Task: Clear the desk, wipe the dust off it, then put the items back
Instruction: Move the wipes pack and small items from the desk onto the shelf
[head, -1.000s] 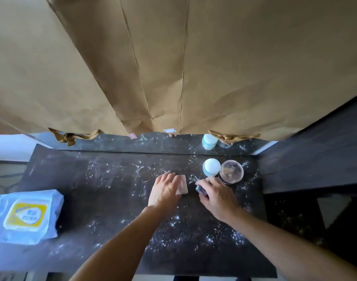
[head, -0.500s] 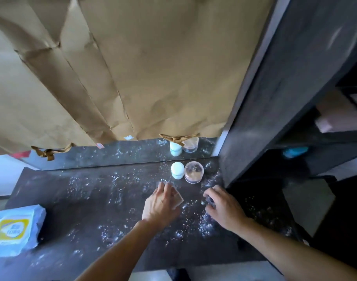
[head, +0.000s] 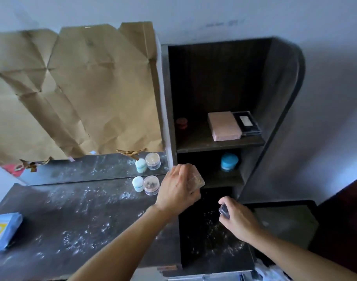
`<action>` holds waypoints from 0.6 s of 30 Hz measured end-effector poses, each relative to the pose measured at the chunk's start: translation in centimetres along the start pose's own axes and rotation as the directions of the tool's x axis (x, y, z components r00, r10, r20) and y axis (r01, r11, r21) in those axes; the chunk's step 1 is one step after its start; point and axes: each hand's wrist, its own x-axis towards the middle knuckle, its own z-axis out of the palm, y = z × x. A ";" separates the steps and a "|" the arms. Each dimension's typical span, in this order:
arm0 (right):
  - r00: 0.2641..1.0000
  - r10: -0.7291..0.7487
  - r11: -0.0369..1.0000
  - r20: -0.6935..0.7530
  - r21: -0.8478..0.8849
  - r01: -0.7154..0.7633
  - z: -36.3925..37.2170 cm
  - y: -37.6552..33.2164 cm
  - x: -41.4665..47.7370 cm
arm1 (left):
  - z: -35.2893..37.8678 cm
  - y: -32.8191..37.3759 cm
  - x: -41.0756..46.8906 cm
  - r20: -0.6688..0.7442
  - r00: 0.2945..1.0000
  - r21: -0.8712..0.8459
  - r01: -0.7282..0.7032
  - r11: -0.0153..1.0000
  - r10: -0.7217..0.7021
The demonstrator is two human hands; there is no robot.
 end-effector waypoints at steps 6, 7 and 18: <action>0.996 0.003 0.999 -0.087 0.044 0.000 -2.6 3.4 -0.5 | -1.7 4.9 6.6 -0.056 0.996 0.131 -0.058 0.990 0.066; 0.995 0.002 0.999 -0.102 0.053 0.004 -2.7 3.8 -0.5 | -1.9 5.2 7.5 -0.044 0.998 0.164 -0.041 0.986 0.049; 0.987 0.048 0.999 -0.154 0.018 -0.046 -4.1 4.8 2.6 | -2.1 3.0 11.5 0.264 0.961 0.232 0.021 0.973 -0.084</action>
